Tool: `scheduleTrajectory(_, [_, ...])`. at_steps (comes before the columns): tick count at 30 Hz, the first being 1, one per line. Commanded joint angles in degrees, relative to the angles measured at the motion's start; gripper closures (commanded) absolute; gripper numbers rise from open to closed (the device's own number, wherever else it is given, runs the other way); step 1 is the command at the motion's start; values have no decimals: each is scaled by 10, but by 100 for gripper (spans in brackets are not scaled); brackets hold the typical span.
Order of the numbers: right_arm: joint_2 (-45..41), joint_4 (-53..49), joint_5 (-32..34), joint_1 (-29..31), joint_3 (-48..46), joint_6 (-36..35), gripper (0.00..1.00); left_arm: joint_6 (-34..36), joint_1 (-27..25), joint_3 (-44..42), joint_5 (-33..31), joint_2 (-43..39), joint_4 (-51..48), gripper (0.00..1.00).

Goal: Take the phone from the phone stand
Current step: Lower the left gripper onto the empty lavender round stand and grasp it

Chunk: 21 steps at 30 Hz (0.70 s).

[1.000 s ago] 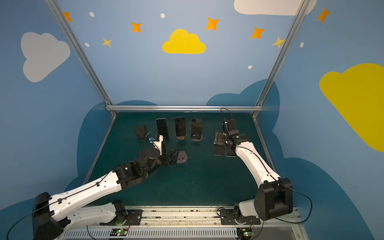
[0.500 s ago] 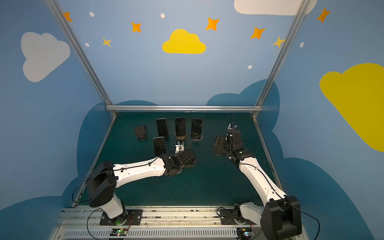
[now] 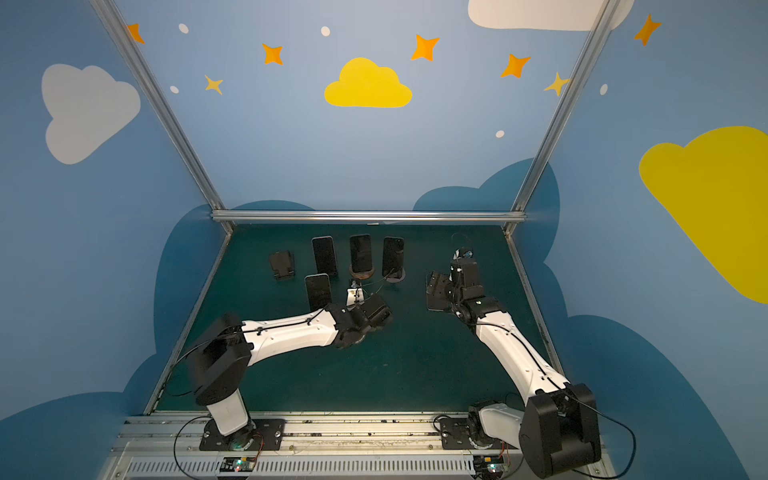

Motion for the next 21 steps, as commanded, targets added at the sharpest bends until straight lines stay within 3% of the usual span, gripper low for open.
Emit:
scheduleTrajectory(1, [-1,-1,-5,-1,8,3,10,26,8,18,0,12,11,7])
scheduleTrajectory(14, [2,4,-13,-1,9,-4,10,52,17,47,4,60,28,21])
scheduleTrajectory(21, [1,2,-23,-1,12,-1,10,53,17,53,-28,60,9,37])
